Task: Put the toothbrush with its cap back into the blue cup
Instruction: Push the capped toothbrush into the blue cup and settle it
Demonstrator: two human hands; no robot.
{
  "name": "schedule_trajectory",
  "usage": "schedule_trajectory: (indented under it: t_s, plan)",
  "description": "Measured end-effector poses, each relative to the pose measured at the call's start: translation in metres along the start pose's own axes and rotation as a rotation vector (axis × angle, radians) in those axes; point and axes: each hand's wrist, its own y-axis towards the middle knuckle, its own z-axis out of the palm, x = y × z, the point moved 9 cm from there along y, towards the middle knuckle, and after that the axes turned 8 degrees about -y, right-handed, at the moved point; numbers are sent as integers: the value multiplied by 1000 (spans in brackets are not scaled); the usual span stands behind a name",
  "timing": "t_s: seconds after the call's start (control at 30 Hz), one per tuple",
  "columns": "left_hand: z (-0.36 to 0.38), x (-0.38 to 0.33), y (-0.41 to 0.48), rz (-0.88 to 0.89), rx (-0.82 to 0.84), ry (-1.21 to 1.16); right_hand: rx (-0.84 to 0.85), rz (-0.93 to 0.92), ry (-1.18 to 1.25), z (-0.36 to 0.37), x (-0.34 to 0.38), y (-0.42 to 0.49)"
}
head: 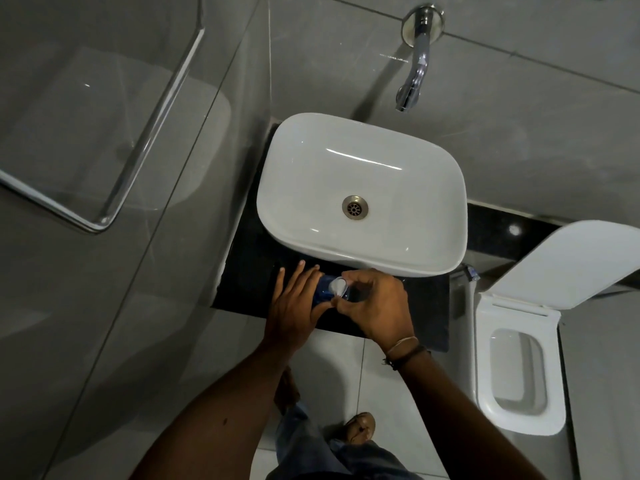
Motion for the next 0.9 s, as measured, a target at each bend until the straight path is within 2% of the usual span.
schedule_trajectory:
  t_s: [0.23, 0.33, 0.43, 0.53, 0.73, 0.9]
  plan:
    - [6, 5, 1, -16, 28, 5, 12, -33, 14, -3, 1, 0]
    - [3, 3, 1, -6, 7, -15, 75, 23, 63, 6, -16, -2]
    - [2, 3, 1, -27, 4, -98, 141, 146, 118, 24, -44, -7]
    - [2, 5, -3, -119, 45, -262, 190, 228, 258, 46, -55, -11]
    - [-3, -2, -4, -172, 85, -370, 175, 247, 456, 71, -55, -10]
    - [-24, 12, -8, -221, 24, -387, 179, 229, 491, 83, -36, -4]
